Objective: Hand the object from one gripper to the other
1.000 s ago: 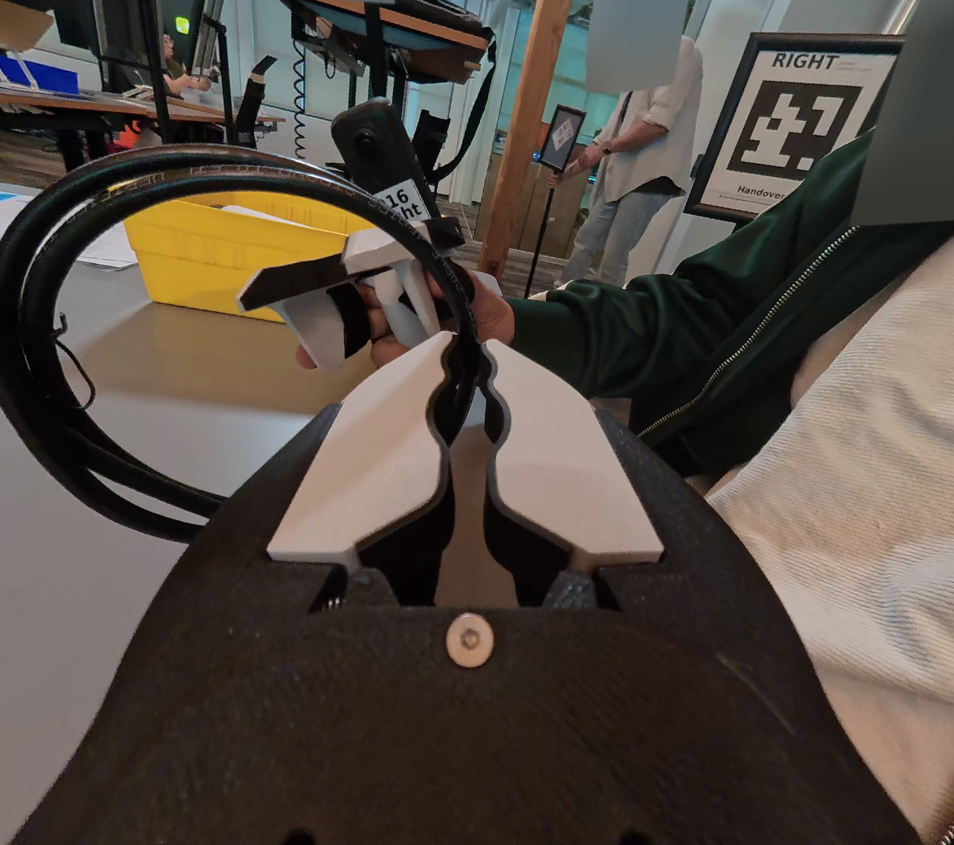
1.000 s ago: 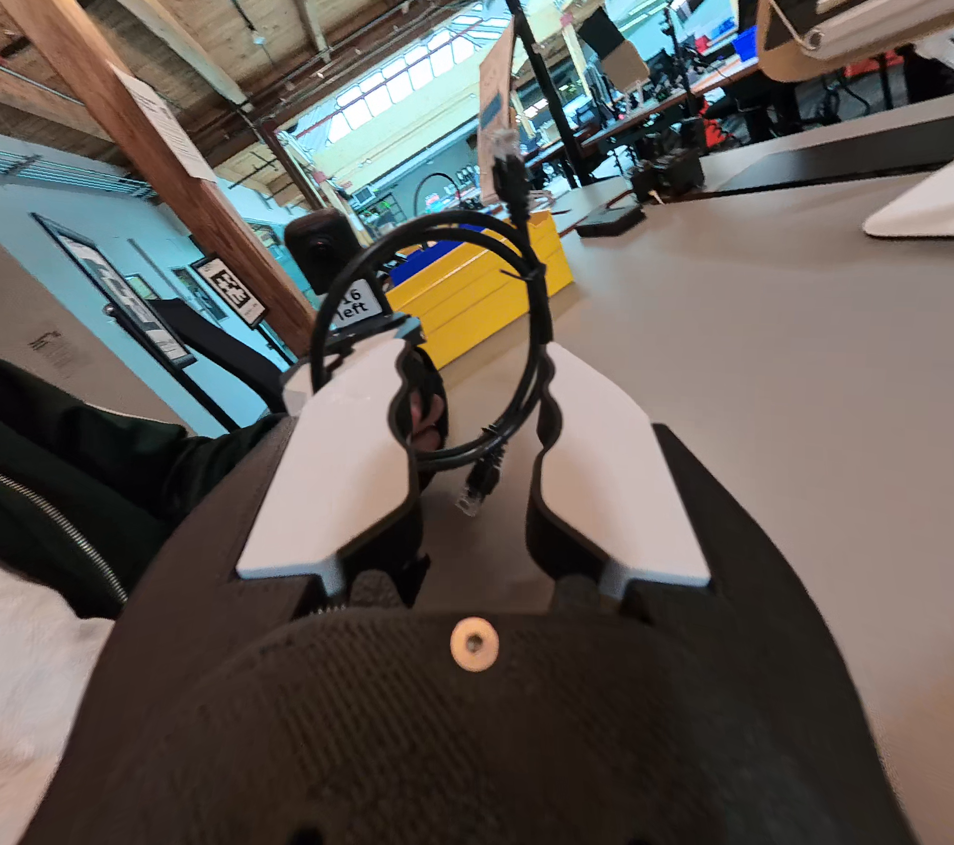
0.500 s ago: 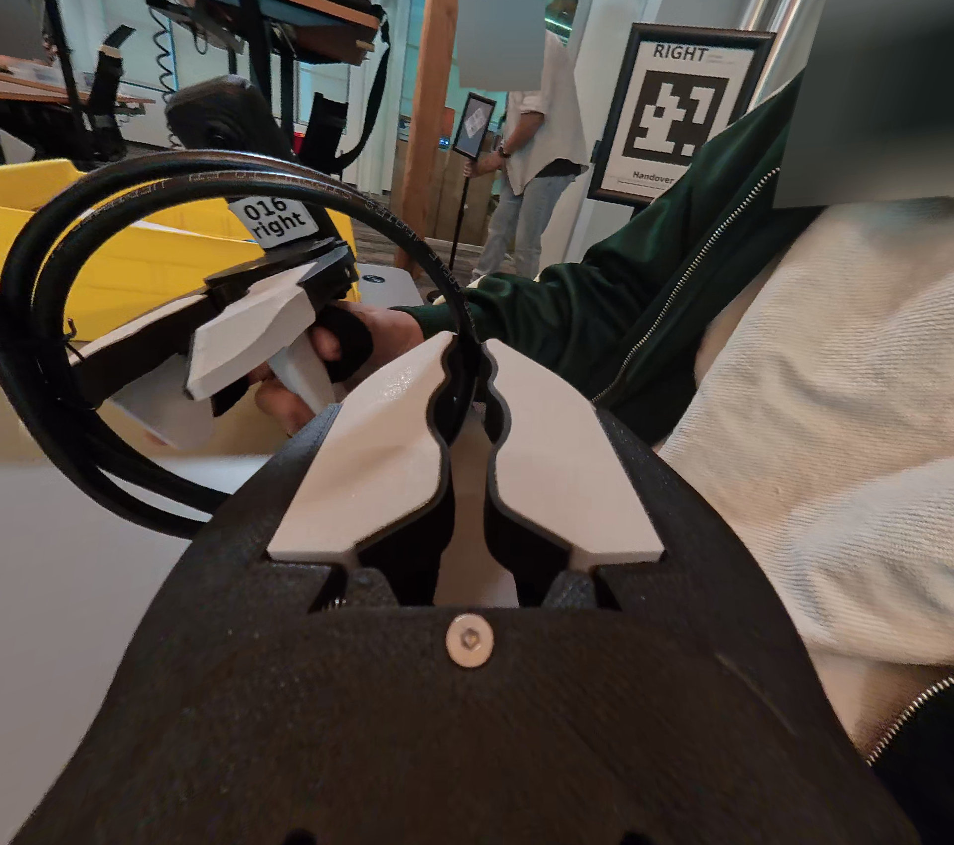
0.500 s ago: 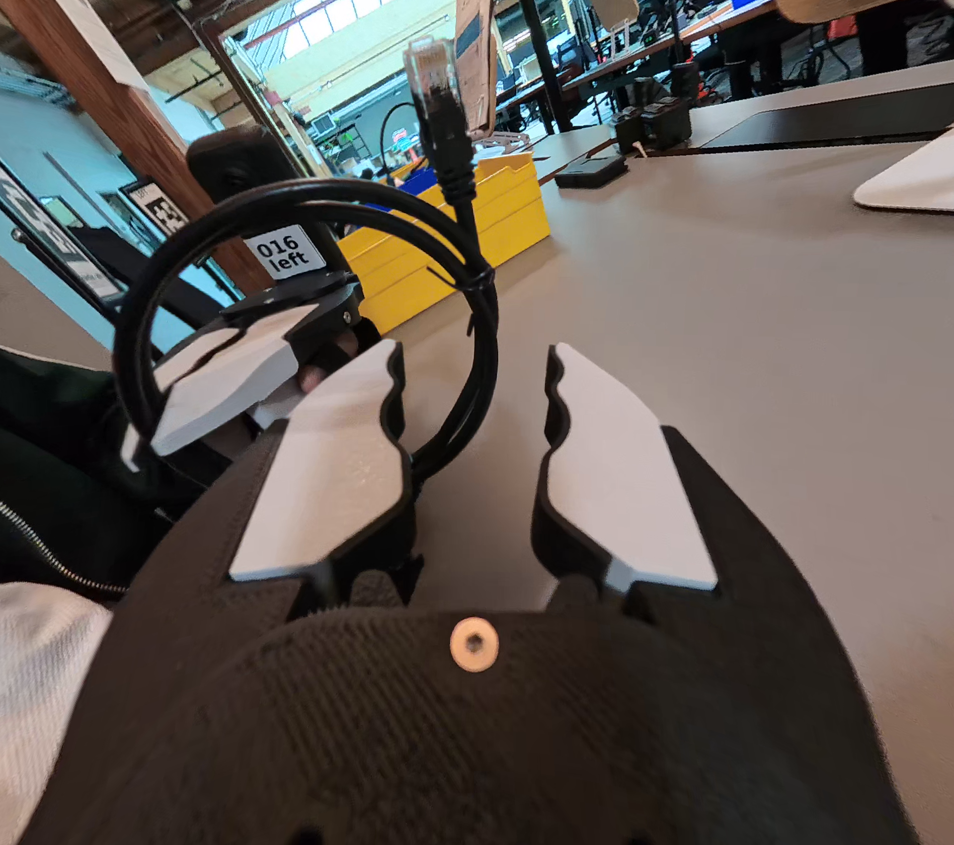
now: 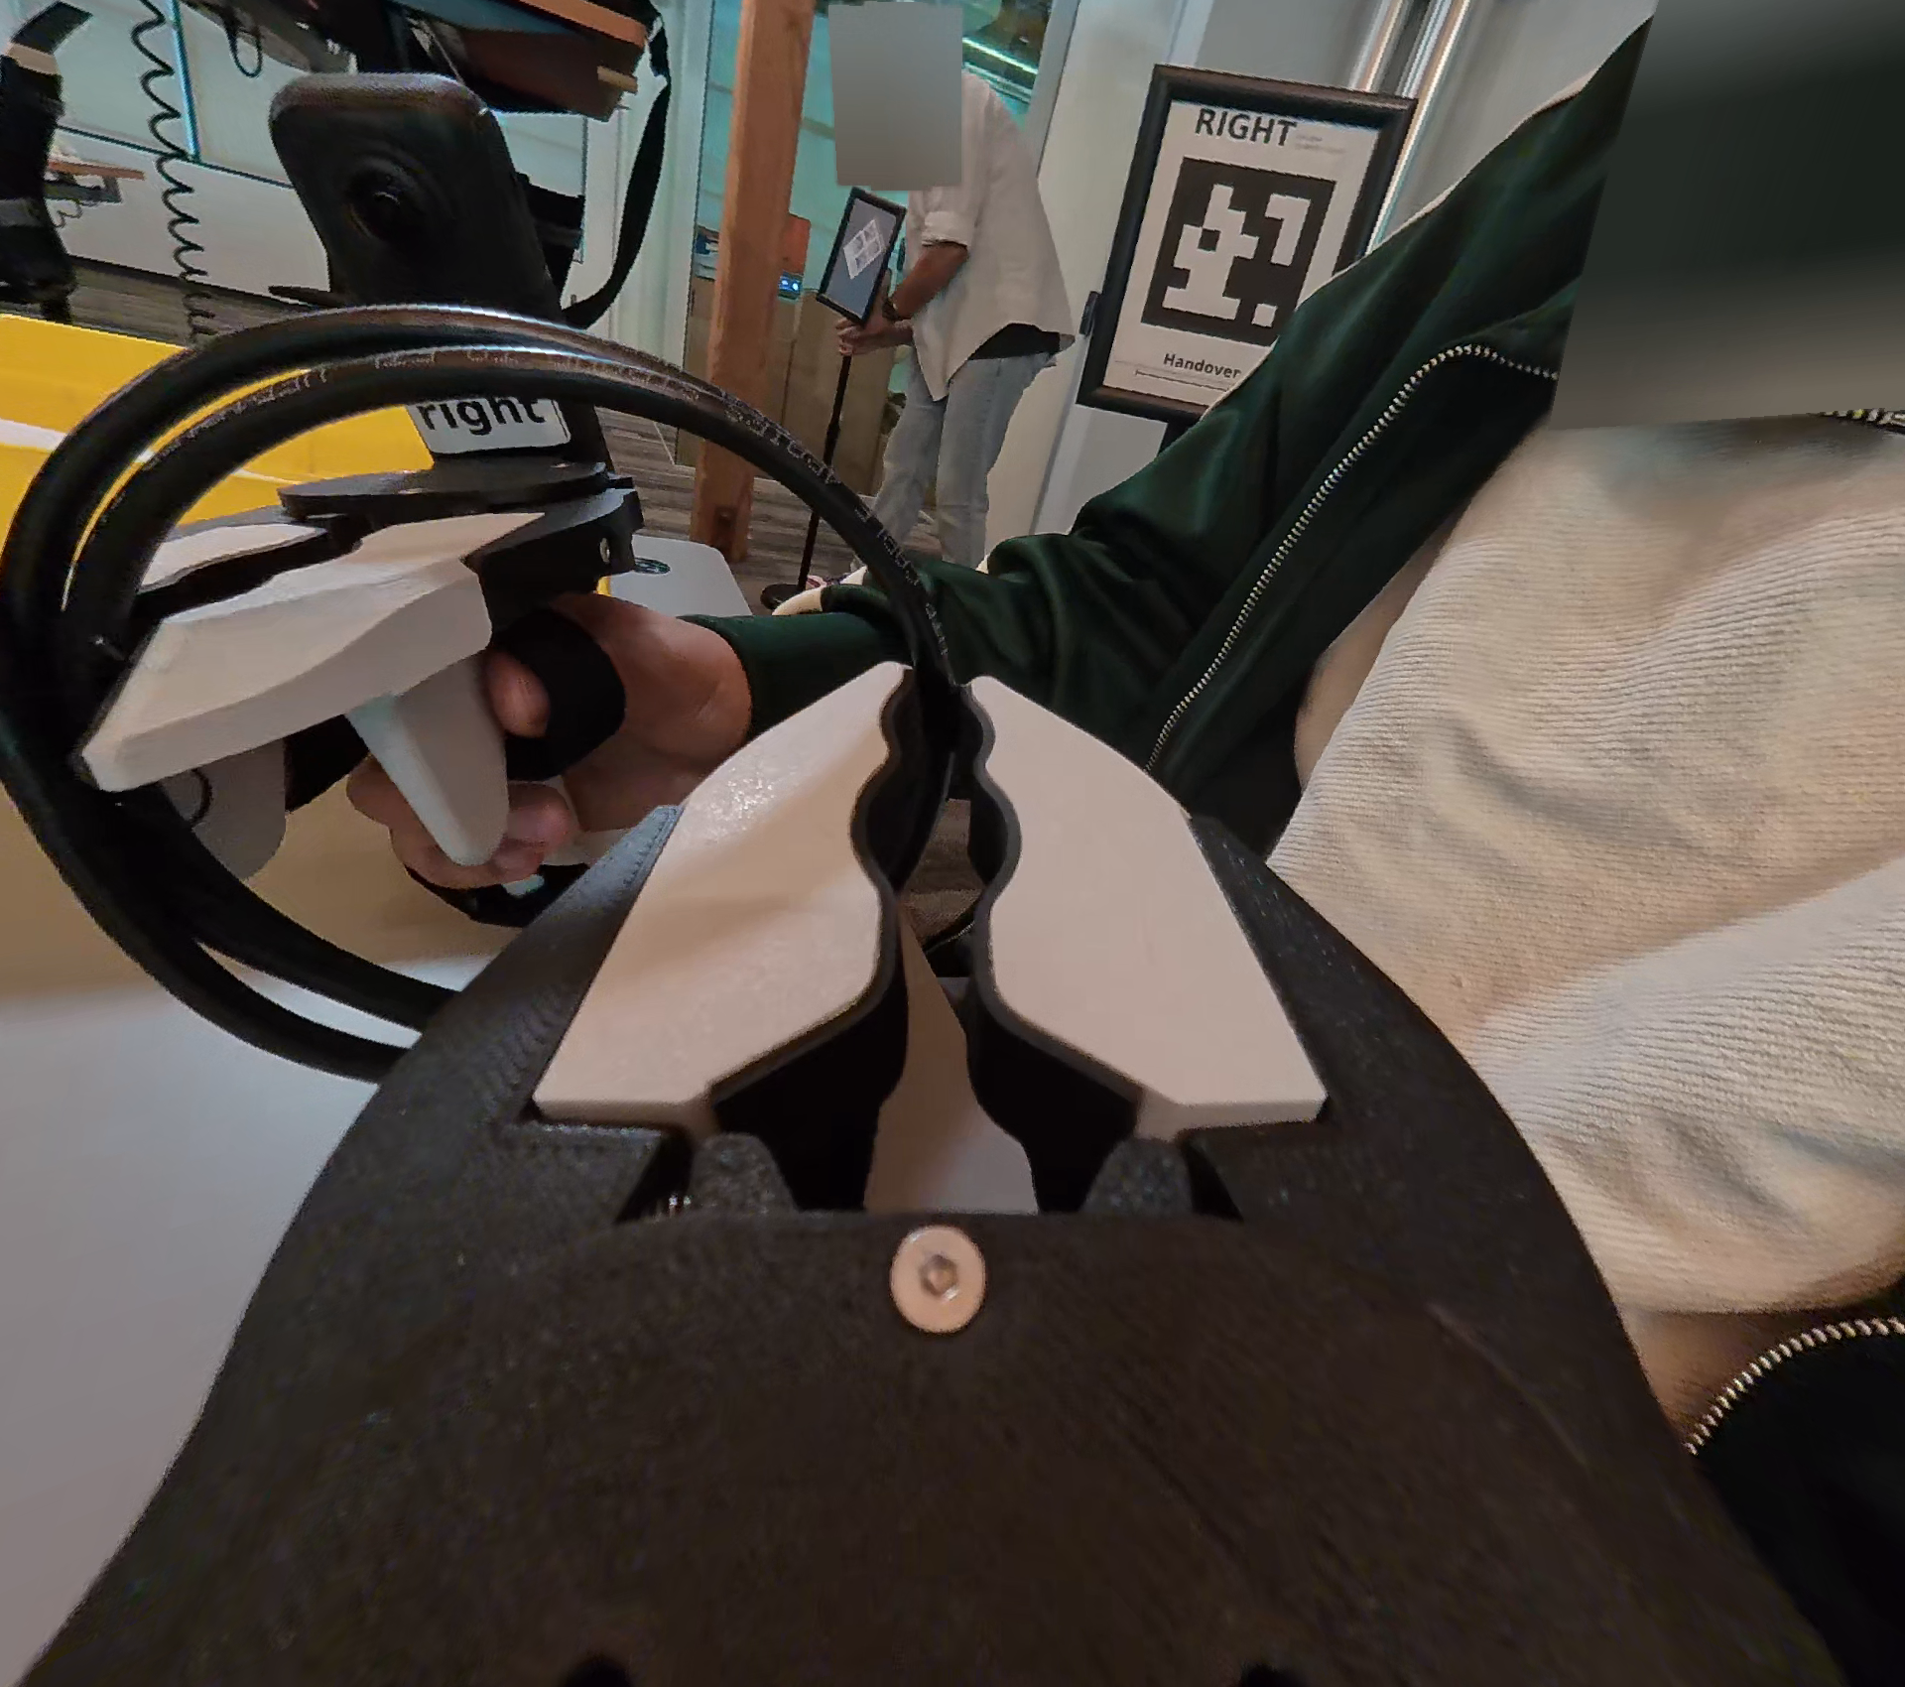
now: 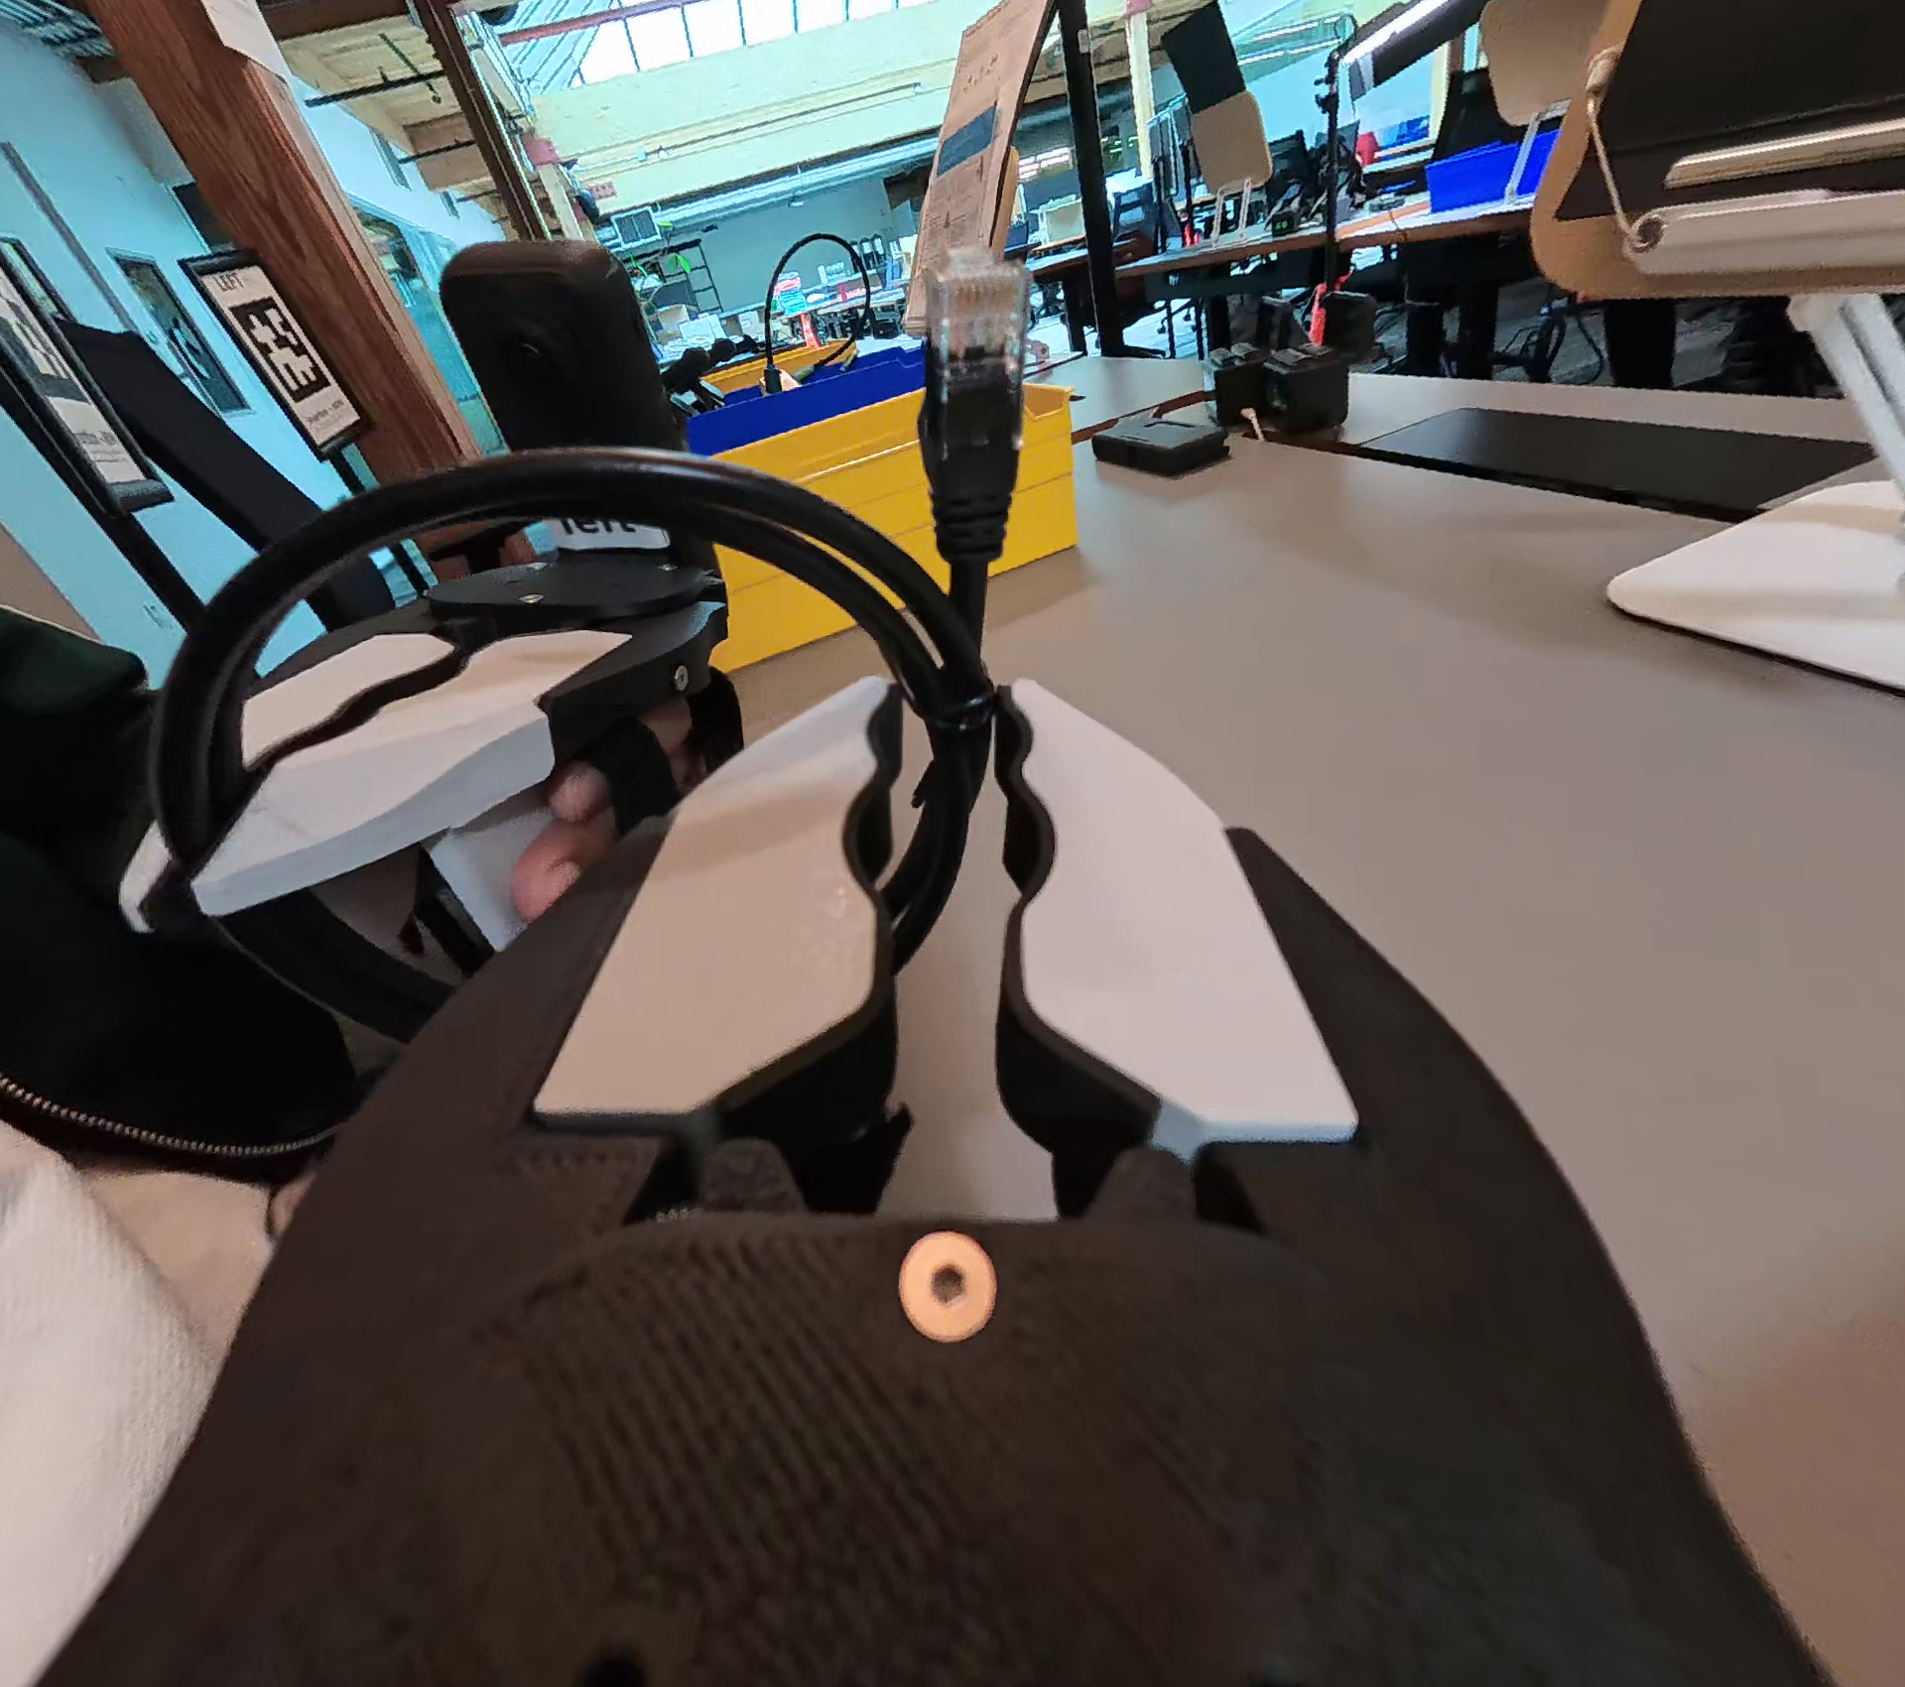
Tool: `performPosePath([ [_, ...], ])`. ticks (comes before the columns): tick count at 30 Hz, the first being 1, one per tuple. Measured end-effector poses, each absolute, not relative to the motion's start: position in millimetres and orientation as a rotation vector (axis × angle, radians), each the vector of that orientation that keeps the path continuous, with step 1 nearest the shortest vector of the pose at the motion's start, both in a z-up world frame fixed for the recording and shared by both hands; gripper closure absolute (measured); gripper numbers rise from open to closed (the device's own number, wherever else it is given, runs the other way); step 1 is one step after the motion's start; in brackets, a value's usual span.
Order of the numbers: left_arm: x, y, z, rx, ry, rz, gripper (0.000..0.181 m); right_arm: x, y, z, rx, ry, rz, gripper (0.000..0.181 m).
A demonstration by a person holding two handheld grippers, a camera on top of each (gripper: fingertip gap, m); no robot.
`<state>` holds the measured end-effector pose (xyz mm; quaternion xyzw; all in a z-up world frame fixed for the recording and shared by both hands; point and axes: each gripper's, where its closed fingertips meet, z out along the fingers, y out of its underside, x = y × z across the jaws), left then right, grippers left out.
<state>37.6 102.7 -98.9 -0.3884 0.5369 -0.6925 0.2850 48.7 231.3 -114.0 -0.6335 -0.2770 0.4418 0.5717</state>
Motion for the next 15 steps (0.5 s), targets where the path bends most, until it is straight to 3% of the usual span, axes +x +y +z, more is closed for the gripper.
performPosePath([
  [5, 38.0, 101.0, -100.1, -1.044, 1.450, -1.864, 0.176, 48.3, 230.4, -112.7, -1.485, -0.674, 0.996, 0.166],
  [11, 34.4, 117.9, -96.4, -1.076, 1.360, -1.863, 0.152, 56.7, 232.5, -106.2, -1.466, -0.636, 0.997, 0.166],
  [15, 26.0, 164.4, -97.2, -1.230, 1.123, -1.807, 0.173, 60.9, 232.1, -100.5, -1.445, -0.598, 1.035, 0.167],
])
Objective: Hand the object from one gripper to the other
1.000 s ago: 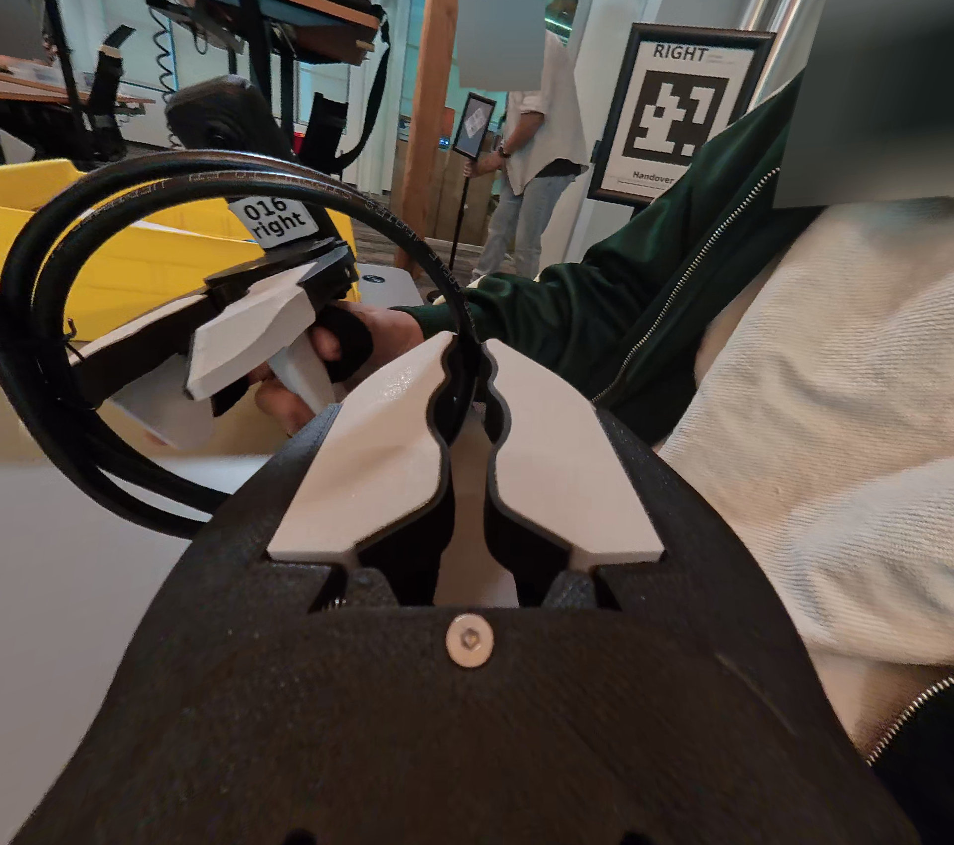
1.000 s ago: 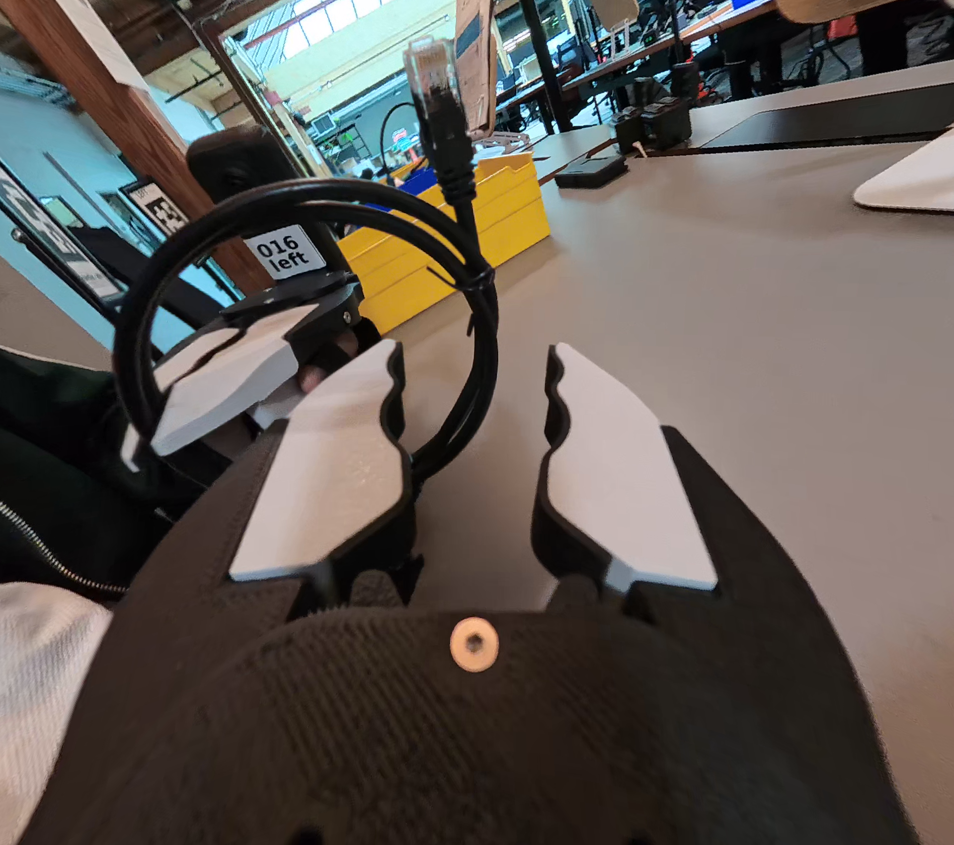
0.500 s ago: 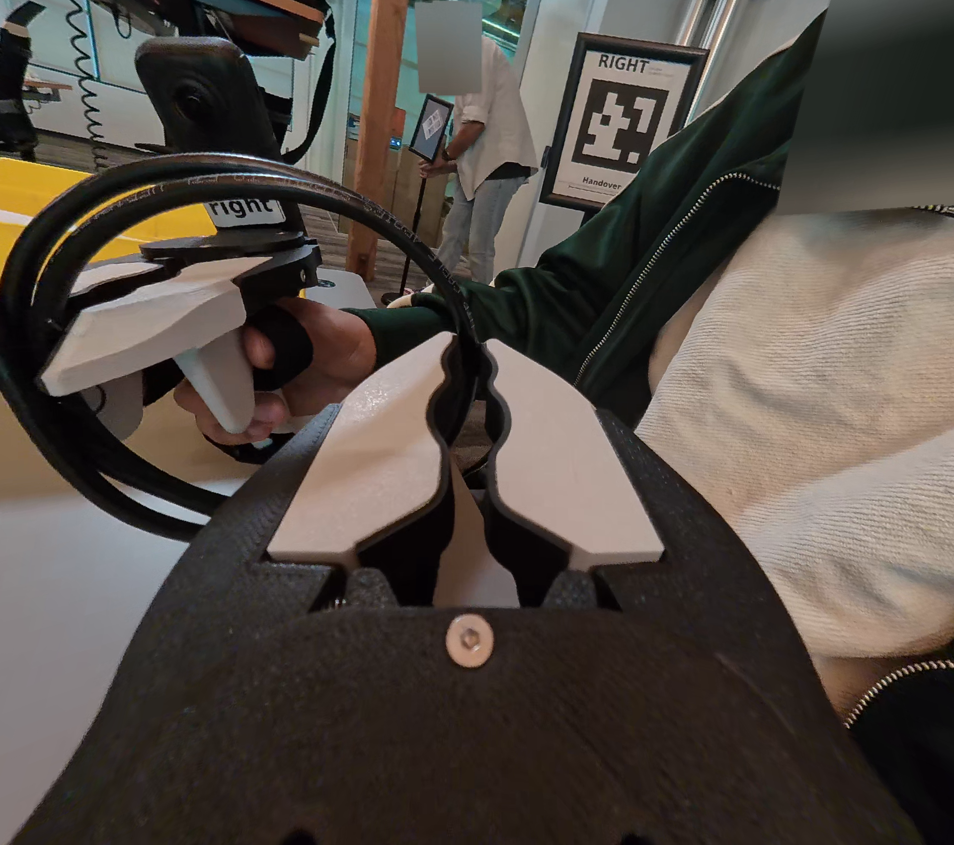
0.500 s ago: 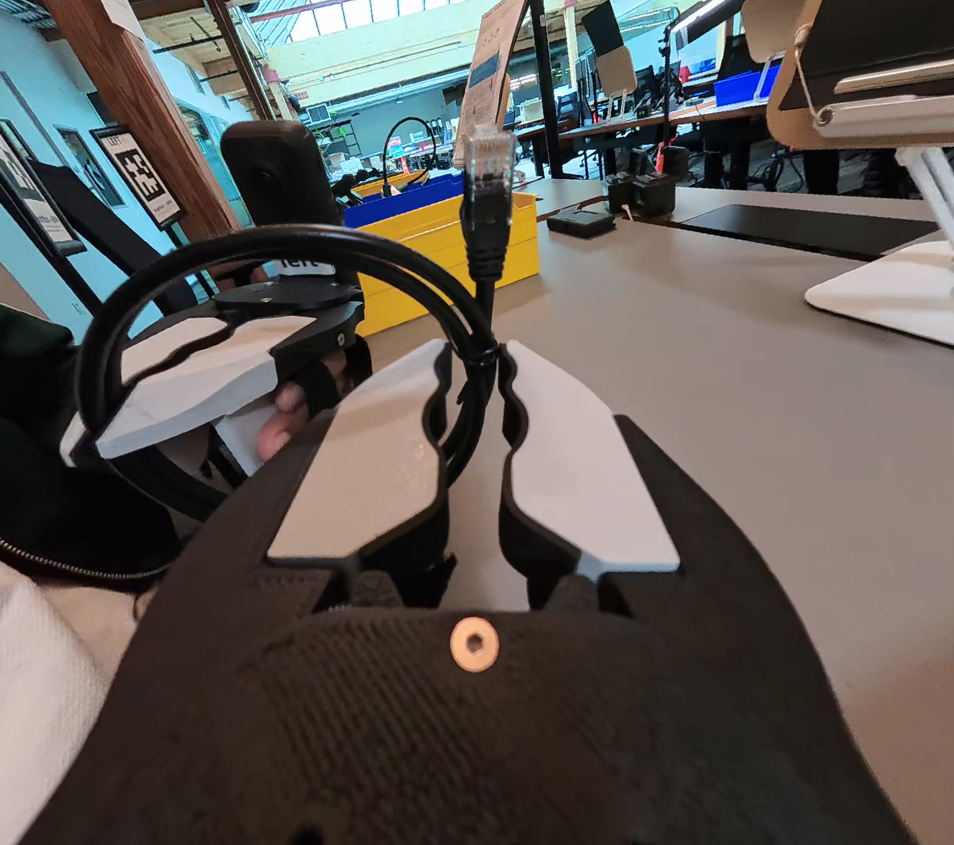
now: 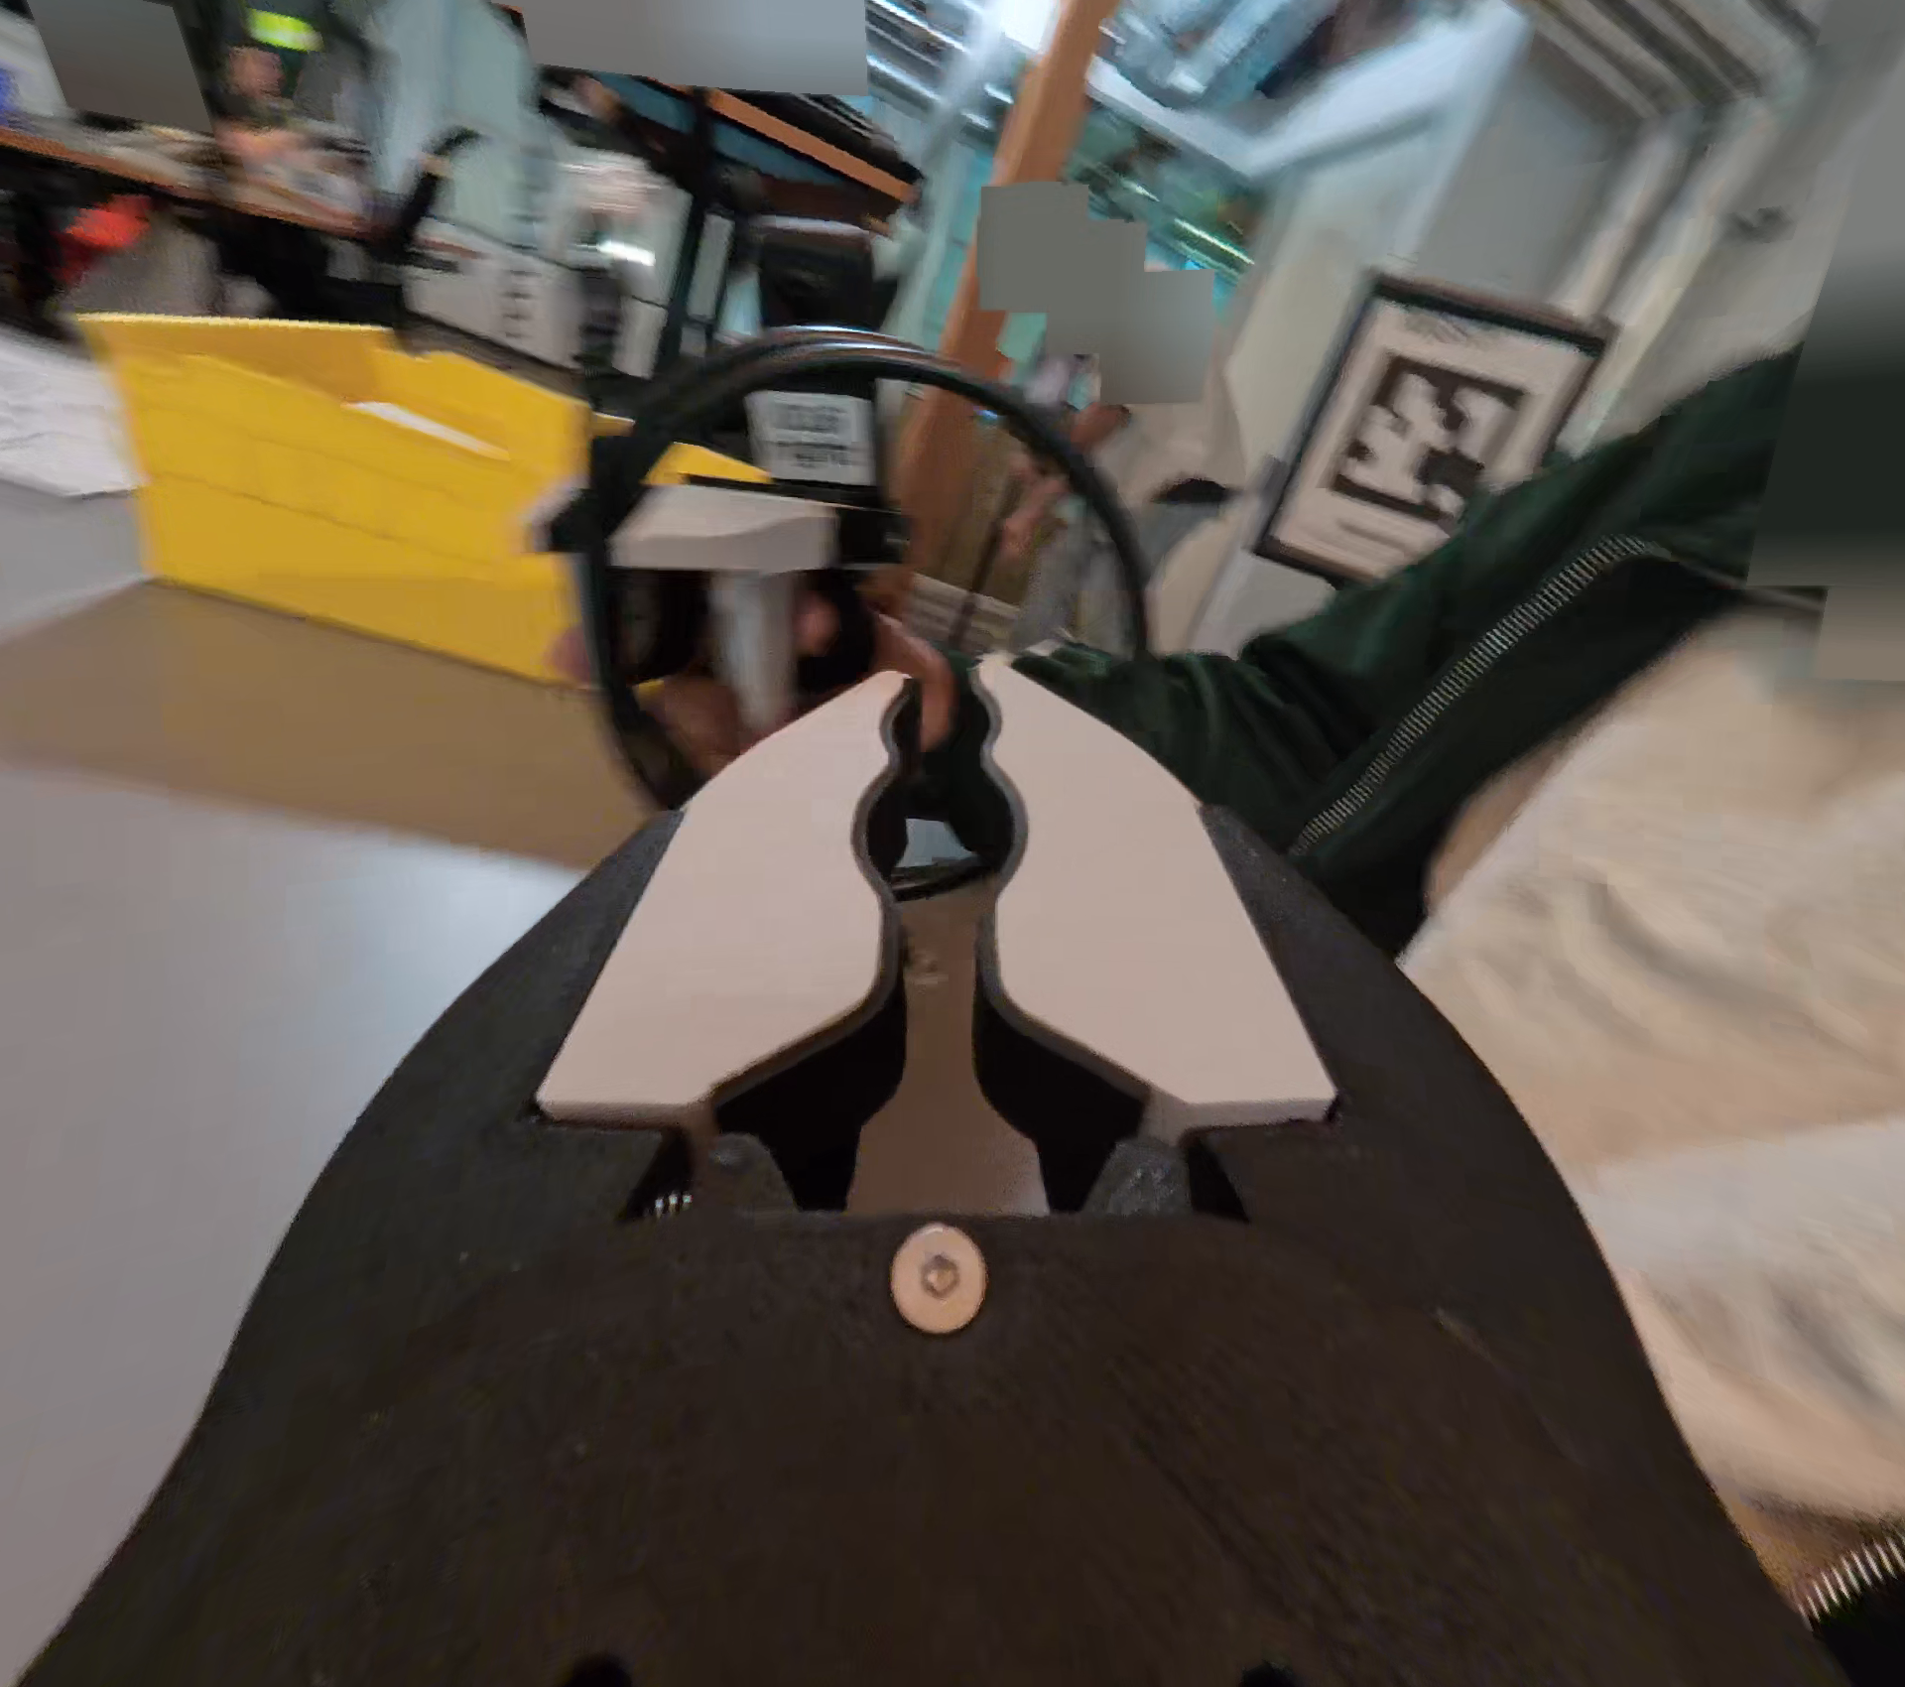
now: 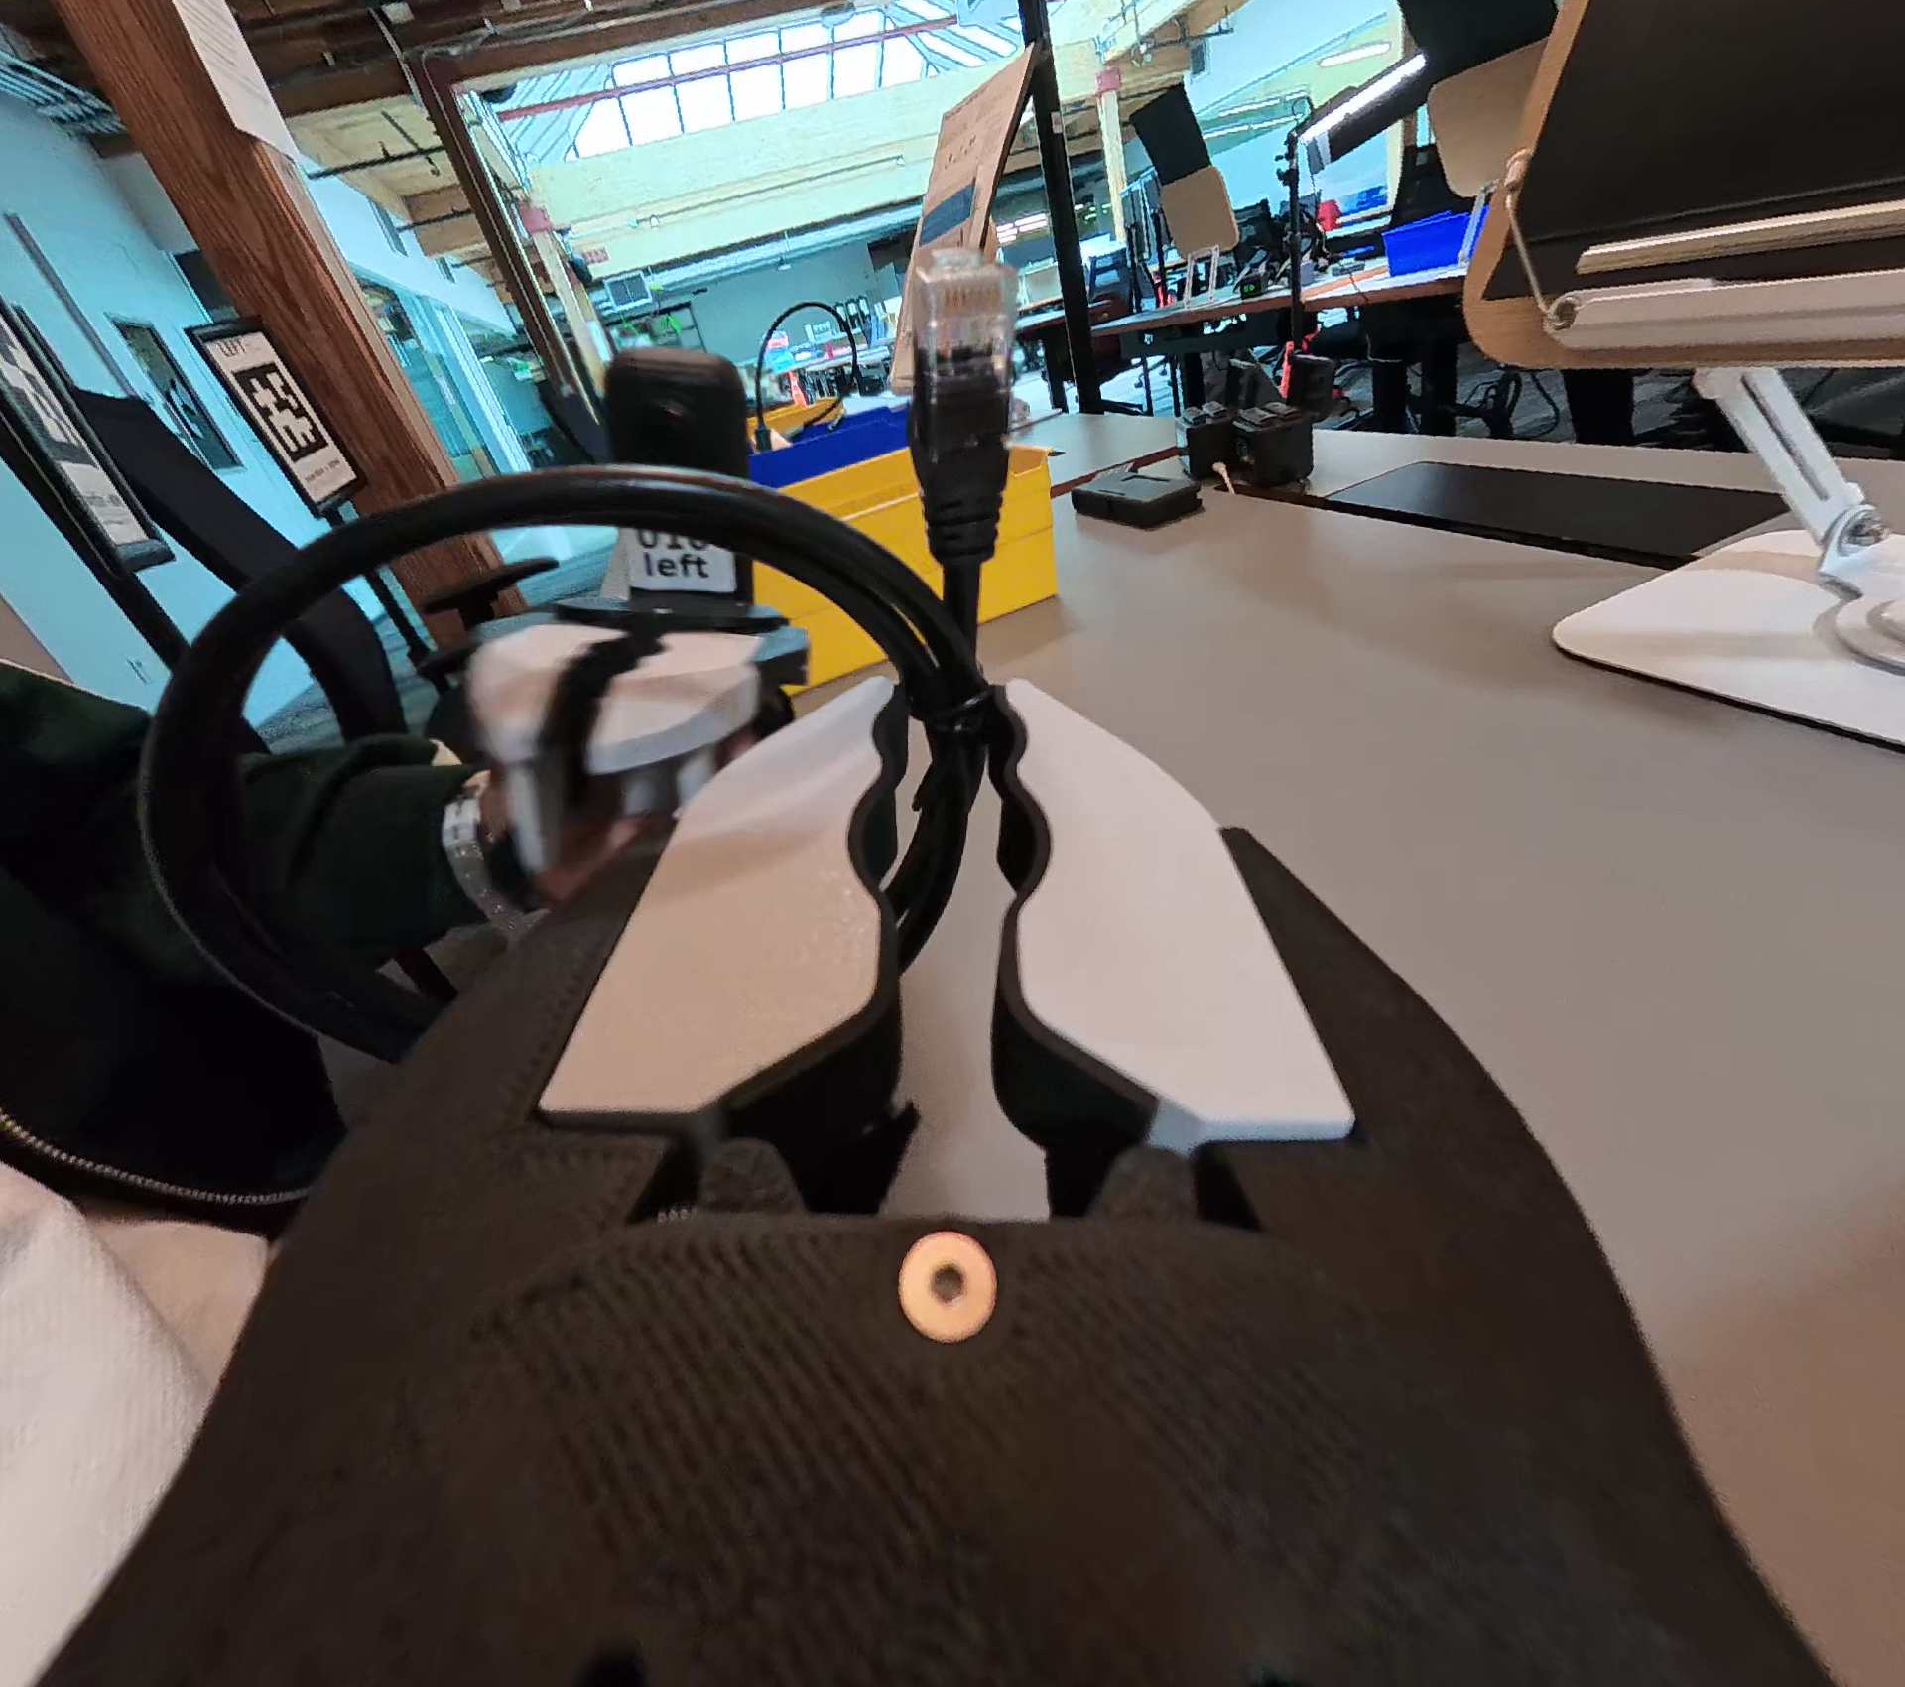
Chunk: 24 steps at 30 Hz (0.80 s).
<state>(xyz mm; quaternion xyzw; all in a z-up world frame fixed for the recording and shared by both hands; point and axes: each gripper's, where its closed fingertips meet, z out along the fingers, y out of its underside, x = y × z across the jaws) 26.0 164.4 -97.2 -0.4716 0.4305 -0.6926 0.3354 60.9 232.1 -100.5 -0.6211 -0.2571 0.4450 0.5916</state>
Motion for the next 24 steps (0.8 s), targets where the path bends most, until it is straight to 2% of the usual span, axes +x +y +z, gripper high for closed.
performPosePath([
  [2, 19.7, 194.0, -105.9, -1.355, 0.966, -1.785, 0.171, 61.2, 229.6, -94.8, -1.418, -0.595, 1.038, 0.167],
  [5, 17.8, 215.8, -130.8, -1.573, 0.842, -1.837, 0.151, 57.1, 224.0, -88.4, -1.381, -0.621, 1.021, 0.167],
  [13, 43.1, 181.3, -155.1, -1.719, 0.996, -1.935, 0.145, 37.2, 215.8, -94.9, -1.389, -0.749, 0.900, 0.167],
  [18, 49.5, 166.9, -163.1, -1.785, 1.043, -1.981, 0.169, 29.6, 212.4, -99.0, -1.393, -0.800, 0.867, 0.167],
  [24, 46.5, 171.7, -161.7, -1.790, 1.039, -1.944, 0.174, 28.7, 209.7, -95.3, -1.357, -0.791, 0.910, 0.164],
])
